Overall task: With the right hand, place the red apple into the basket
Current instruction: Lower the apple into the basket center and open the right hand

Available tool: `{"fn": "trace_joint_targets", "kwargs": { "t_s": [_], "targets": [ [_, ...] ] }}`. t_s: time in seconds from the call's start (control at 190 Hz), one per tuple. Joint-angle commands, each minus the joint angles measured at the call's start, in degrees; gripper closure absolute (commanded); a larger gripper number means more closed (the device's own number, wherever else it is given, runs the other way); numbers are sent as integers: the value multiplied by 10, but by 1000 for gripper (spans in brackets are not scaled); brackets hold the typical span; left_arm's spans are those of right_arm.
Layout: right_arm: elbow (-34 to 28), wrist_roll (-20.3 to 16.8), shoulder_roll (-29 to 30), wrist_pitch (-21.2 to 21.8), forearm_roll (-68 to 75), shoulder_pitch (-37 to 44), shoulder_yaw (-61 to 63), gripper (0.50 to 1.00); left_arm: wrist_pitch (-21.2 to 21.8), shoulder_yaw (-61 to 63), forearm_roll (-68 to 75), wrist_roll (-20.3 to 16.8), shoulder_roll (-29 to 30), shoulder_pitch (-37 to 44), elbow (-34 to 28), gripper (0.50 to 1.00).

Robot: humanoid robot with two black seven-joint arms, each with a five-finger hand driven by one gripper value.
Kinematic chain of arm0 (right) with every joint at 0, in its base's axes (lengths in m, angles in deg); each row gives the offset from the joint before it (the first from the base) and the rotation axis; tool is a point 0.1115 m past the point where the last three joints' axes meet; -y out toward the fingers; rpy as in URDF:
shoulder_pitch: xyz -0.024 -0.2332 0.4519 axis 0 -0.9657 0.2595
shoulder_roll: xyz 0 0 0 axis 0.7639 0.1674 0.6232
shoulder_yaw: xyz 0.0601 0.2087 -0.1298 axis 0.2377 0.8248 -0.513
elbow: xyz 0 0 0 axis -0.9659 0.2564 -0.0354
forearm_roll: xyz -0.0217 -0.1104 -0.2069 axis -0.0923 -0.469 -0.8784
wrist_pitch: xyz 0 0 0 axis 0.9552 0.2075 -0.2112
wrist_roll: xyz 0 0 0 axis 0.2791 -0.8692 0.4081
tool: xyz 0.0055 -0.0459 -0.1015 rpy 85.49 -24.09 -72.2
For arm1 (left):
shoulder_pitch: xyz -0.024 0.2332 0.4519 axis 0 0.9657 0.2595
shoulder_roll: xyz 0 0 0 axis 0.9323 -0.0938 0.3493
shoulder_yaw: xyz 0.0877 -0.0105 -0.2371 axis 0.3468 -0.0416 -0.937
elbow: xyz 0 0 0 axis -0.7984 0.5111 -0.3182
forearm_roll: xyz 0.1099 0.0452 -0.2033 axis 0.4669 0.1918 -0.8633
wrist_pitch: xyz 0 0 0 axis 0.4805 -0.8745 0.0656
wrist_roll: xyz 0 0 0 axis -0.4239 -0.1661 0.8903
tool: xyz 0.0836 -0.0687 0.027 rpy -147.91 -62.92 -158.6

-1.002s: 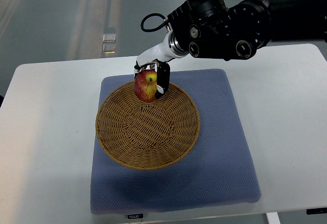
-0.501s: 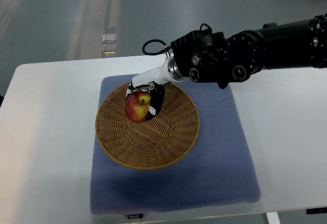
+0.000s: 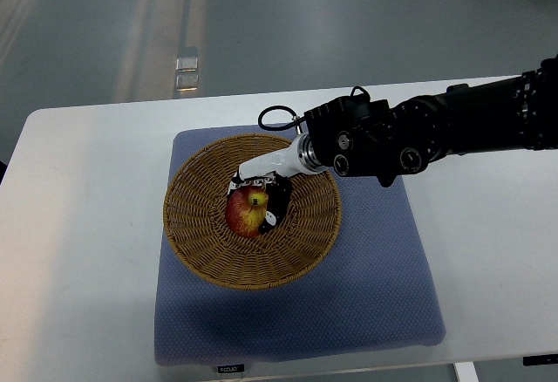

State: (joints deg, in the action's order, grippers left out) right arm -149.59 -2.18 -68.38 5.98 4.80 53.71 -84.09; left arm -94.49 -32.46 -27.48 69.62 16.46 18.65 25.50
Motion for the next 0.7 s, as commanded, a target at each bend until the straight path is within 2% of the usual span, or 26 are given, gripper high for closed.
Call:
{"fn": "trace_joint_targets", "kwargs": {
  "t_s": [0.0,0.016,0.111,0.116,0.19,0.242,0.279,0.374,0.495,0.696],
  "targets": [
    [2,1,0,-1,-2,-2,0,760,0,1,0,0,0,0,0,500],
    [2,1,0,0,-2,-2,0,746,0,1,0,0,0,0,0,500],
    [3,2,0,-1,-2,-2,1,738,0,1,0,0,0,0,0,500],
    [5,5,0,-1,-2,-3,1,718,0,1,0,0,0,0,0,500],
    [6,7,0,0,-2,-3,0,675,0,1,0,0,0,0,0,500],
    [6,7,0,-1,-2,-3,1,664,0,1,0,0,0,0,0,500],
    [6,7,0,0,-2,-3,1,636,0,1,0,0,0,0,0,500],
    [7,7,0,0,-1,-2,2,603,0,1,0,1,0,0,0,500],
    [10,7,0,1,0,-2,3,587,0,0,0,0,0,0,-1,500],
    [10,7,0,7,5,8,9,587,0,0,0,0,0,0,-1,500]
  ]
}}
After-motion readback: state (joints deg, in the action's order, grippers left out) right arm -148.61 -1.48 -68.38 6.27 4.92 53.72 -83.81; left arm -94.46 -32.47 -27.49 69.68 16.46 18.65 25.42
